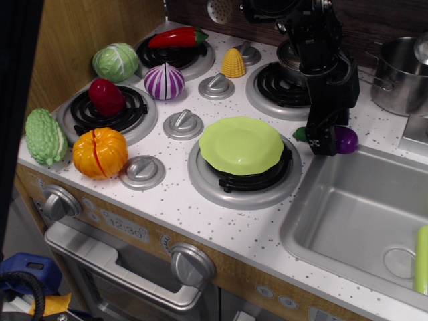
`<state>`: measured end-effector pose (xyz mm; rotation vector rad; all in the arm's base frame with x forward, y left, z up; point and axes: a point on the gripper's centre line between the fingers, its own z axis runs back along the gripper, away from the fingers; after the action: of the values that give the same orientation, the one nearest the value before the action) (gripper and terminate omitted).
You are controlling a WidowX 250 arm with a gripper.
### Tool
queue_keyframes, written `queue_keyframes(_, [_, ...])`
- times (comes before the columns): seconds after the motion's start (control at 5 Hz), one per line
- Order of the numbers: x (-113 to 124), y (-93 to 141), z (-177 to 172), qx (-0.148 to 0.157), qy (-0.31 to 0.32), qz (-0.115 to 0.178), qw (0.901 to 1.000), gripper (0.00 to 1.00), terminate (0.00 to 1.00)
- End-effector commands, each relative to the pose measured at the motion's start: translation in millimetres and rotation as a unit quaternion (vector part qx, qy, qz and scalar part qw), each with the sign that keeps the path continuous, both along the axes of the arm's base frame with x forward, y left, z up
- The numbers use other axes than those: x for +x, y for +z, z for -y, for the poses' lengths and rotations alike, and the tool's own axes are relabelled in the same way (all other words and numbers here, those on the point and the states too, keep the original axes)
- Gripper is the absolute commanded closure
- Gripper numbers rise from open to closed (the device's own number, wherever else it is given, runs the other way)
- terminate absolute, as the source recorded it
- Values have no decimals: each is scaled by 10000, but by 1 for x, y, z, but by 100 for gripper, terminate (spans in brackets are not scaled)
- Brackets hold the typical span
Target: Put eggplant on plate
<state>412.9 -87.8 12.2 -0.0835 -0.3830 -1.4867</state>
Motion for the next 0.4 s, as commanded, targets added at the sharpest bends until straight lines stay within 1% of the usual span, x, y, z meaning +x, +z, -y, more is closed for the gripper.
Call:
queue_keyframes(0.0, [1, 6, 8, -125, -23, 210, 9997, 0, 0])
queue_keyframes(0.2, [3, 2, 8, -214, -45, 228, 9995, 0, 0])
